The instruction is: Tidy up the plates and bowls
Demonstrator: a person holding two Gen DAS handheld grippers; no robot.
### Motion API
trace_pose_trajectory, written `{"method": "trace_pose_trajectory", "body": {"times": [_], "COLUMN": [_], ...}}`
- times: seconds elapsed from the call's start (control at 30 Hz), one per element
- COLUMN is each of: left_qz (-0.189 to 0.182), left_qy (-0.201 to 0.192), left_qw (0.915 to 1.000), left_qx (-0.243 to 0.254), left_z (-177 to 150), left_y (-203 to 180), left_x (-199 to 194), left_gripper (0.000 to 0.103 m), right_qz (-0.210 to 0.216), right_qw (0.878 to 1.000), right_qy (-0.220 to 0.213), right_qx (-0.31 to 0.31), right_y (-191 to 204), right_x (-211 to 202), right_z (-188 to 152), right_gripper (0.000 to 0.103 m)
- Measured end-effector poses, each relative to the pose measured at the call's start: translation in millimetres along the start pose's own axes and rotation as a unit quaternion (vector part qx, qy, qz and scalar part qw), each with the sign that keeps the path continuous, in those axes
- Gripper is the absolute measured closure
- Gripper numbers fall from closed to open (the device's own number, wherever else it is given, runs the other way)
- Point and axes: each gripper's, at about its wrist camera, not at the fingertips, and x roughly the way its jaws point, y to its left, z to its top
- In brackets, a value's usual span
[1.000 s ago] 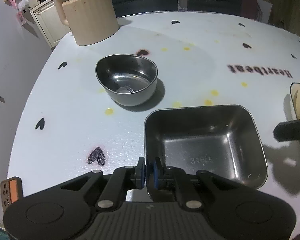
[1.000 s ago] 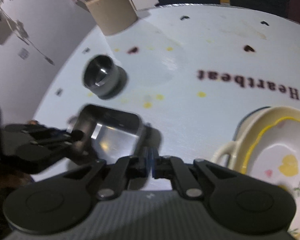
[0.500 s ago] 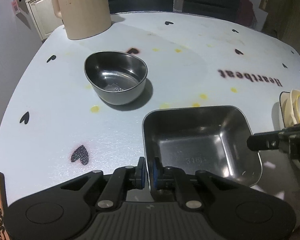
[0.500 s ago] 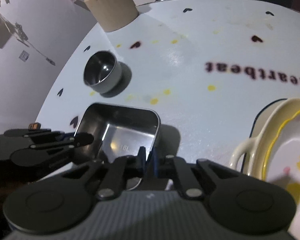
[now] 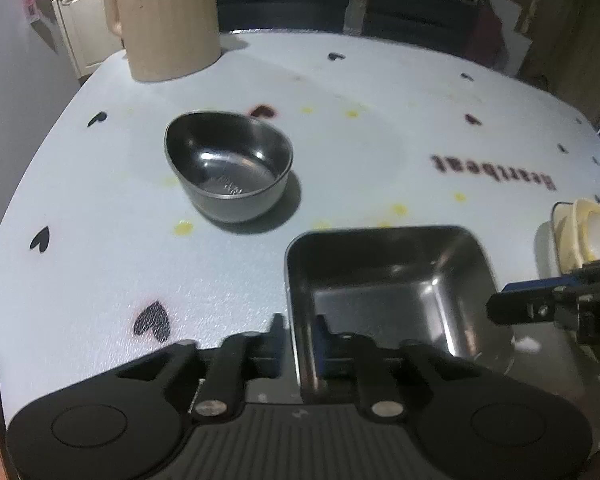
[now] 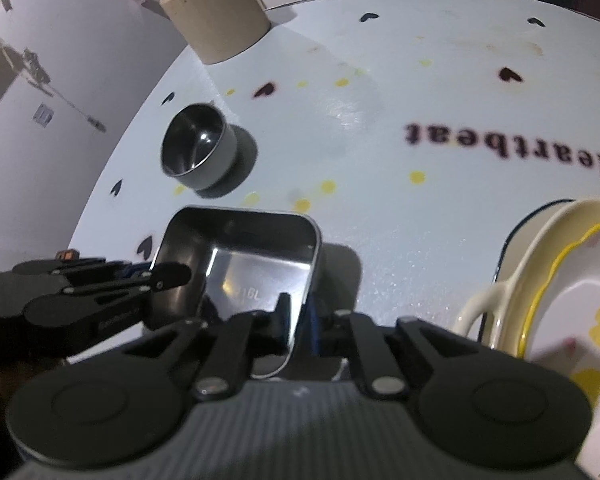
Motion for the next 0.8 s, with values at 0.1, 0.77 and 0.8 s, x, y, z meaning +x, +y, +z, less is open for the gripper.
{"method": "trace_pose_trajectory", "body": {"times": [0.1, 0.77, 0.8], "left_qz": [-0.018, 0.054, 0.058], "left_qy": [-0.011, -0.100, -0.099], "left_qw": [0.9998, 0.9838, 0.9833], "left_qx": [-0.002, -0.139, -0.141], "left_z": [3.8, 79.0, 82.7], "left_y": [-1.7, 84.7, 89.1], "left_x": [-7.3, 11.1, 15.3], "left_gripper": [0.047, 0.005, 0.005], "right_qz": [0.006, 0.021, 0.019], "right_qw": [1.000, 0.989, 0.989], "right_qy": [-0.013, -0.148, -0.147], "right_qx": [-0.018, -0.007, -0.005], "right_y": [6.6, 11.2, 12.5], "right_x": [-12.9, -16.3, -10.8], "right_z": [3.1, 68.3, 71.8], "right_gripper": [0.063, 0.000, 0.000]}}
